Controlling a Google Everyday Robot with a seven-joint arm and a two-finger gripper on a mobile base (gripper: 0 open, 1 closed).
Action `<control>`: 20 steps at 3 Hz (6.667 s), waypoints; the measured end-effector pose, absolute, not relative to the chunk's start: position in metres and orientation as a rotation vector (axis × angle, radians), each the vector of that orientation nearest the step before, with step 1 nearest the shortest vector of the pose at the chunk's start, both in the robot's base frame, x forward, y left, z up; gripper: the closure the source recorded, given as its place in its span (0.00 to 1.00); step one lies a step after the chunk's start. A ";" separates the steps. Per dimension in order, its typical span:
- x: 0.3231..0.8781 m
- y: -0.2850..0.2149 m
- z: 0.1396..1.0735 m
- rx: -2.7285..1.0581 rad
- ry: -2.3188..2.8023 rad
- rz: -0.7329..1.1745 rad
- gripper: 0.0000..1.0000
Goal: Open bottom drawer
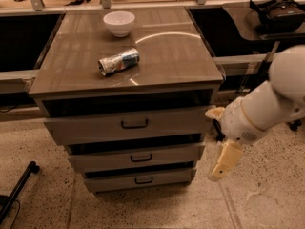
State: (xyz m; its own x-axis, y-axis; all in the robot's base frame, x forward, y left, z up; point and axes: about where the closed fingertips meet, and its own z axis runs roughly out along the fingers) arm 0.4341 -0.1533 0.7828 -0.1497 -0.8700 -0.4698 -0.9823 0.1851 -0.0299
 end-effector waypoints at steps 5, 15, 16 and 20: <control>0.444 -0.138 0.609 -1.805 1.919 0.635 0.00; 0.524 -0.150 0.249 -2.048 1.854 0.494 0.00; 0.539 -0.150 0.227 -2.079 1.830 0.409 0.00; 0.599 -0.135 0.185 -2.066 1.772 0.244 0.00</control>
Offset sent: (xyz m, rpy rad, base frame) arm 0.0099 0.0108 -0.1716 0.1732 0.0193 0.1241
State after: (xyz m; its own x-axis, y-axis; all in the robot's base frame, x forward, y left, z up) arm 0.5991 -0.1353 0.1848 0.1785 -0.9046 -0.3871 -0.9756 -0.1115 -0.1892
